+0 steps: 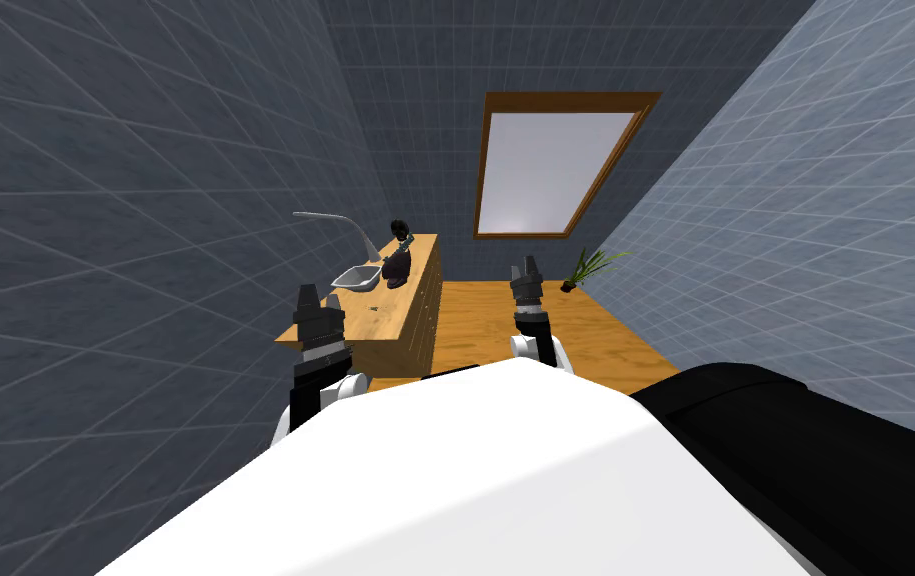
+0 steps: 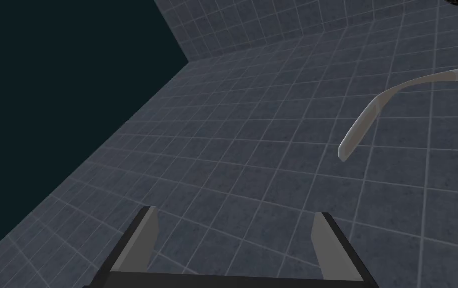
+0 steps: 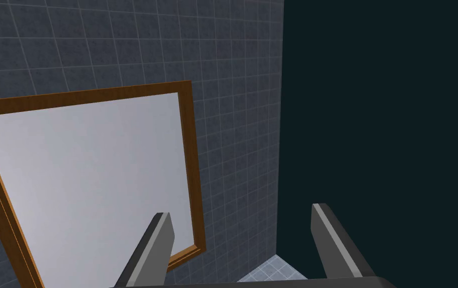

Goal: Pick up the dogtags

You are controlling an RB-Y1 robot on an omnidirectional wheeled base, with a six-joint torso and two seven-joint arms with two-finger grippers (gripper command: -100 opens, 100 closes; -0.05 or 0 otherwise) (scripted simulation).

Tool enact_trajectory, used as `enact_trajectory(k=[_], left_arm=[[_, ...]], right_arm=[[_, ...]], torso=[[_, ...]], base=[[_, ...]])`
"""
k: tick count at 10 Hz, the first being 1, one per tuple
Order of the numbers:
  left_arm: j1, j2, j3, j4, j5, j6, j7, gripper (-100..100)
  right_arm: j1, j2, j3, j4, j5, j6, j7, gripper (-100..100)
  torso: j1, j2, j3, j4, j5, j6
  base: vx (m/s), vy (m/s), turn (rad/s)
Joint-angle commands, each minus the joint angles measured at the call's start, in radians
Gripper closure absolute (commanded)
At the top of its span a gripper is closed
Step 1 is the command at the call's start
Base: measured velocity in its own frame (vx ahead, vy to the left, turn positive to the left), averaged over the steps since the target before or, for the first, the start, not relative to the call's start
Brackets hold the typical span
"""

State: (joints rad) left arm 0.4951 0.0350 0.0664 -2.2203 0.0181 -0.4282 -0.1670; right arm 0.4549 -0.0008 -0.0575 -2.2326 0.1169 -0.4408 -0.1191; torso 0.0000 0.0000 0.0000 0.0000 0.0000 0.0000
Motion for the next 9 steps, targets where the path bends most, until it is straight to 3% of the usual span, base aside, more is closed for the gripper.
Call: enact_trajectory(k=[1,9], left_arm=[[0.003,0.041,0.011,-0.005,0.004,0.032,0.006,-100],[0.023,0.170,0.080,-0.039,0.023,0.242,0.063,-100]], right_arm=[[0.000,0.000,0.000,0.000,0.000,0.000,0.000,0],[0.000,0.000,0.000,0.000,0.000,0.000,0.000,0]], torso=[[0.000,0.000,0.000,0.000,0.000,0.000],[-0.004,0.000,0.000,0.000,-0.001,0.000]], base=[[0.004,-0.025,-0.040],[0.006,-0.063,-0.037]])
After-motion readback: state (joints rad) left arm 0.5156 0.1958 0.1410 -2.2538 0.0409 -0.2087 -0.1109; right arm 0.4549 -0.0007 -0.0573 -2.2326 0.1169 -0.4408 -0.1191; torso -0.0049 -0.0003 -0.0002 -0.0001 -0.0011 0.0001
